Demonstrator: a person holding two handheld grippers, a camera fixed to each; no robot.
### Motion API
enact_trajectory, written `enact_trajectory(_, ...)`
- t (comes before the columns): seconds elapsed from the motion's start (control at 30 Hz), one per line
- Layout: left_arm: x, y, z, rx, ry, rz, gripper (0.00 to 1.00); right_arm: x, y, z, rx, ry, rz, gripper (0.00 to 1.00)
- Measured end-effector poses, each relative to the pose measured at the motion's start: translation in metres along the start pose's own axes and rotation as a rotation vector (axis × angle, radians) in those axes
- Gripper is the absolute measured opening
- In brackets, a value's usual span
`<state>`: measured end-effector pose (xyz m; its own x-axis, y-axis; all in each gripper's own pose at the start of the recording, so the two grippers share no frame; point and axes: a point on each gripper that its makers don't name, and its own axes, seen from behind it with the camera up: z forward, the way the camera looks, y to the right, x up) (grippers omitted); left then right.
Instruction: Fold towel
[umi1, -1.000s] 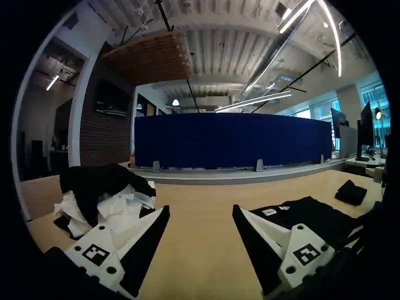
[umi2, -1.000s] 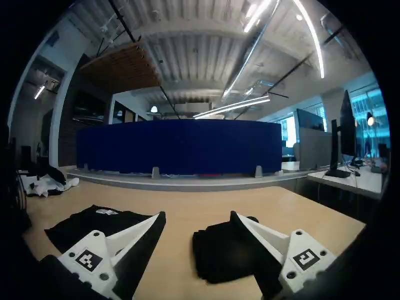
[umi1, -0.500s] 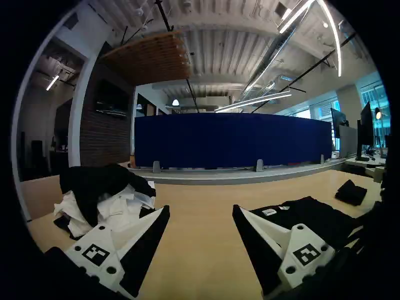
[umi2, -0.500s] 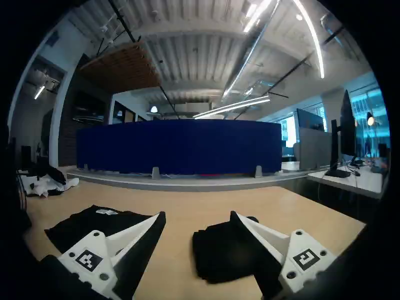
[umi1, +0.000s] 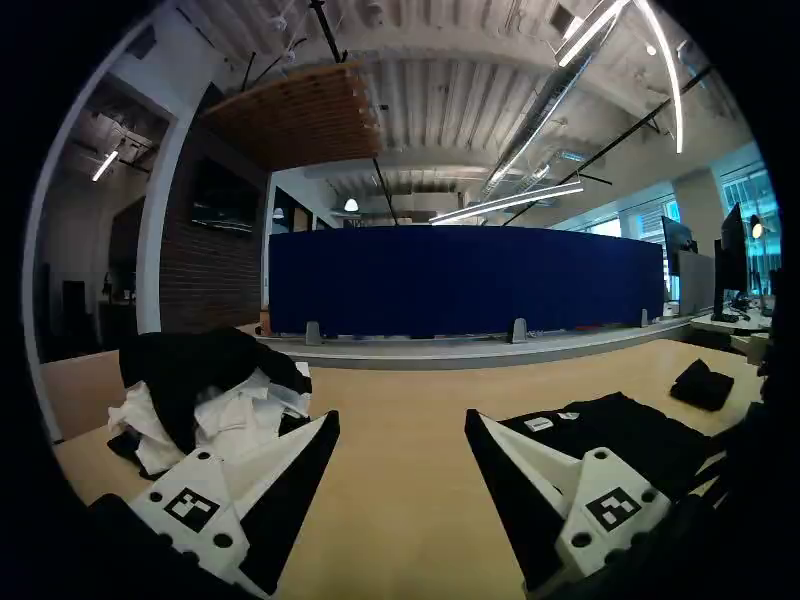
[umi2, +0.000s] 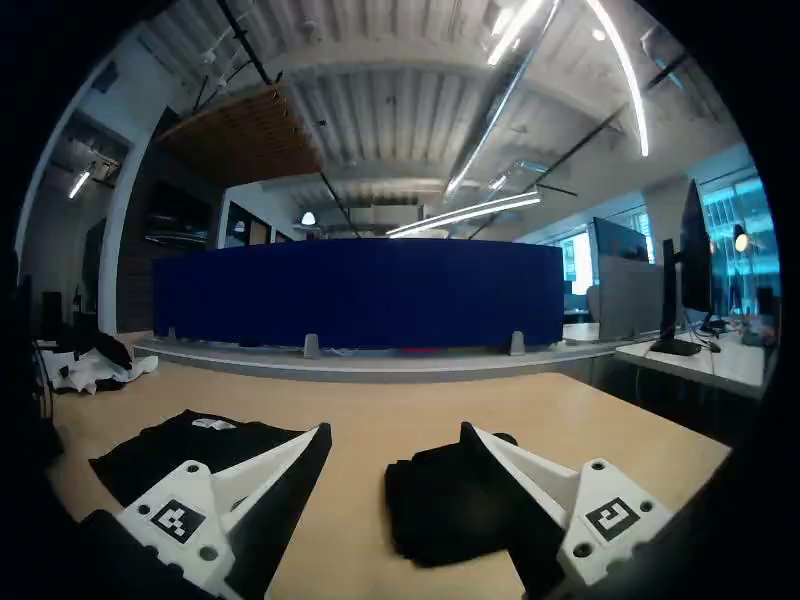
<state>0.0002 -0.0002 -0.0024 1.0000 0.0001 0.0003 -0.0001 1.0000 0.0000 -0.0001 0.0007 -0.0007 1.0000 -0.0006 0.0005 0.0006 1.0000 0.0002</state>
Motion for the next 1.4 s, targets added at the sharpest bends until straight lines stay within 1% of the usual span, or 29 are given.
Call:
enact_trajectory(0.57,0.001,0.000,0.003,0.004,0.003,0.004,0.93,-0.001,0.003,0.002,-0.016,-0.001,-0.001,0.99)
enact_trajectory(0.67,0.008,0.000,0.005,0.004,0.013,0.014,0.93,0.007,0.003,0.003,-0.015,0.004,0.004,1.00)
enact_trajectory(0.8,0.027,-0.002,0.008,0.008,0.030,0.006,0.93,0.029,0.001,0.003,-0.011,0.030,0.002,1.00)
enact_trajectory(0.97,0.062,-0.001,0.009,-0.003,0.033,-0.007,0.93,0.062,-0.003,0.001,-0.006,0.029,0.005,1.00)
enact_trajectory(1.17,0.110,0.000,0.003,-0.020,0.024,0.007,0.93,0.110,-0.006,-0.003,-0.007,0.018,-0.015,1.00)
enact_trajectory(1.27,0.131,0.001,0.000,-0.027,0.009,0.007,0.93,0.131,-0.008,-0.005,-0.002,0.006,-0.022,1.00)
enact_trajectory(1.4,0.157,-0.004,-0.002,-0.027,-0.004,0.004,0.93,0.160,-0.013,-0.007,0.004,-0.002,-0.017,1.00)
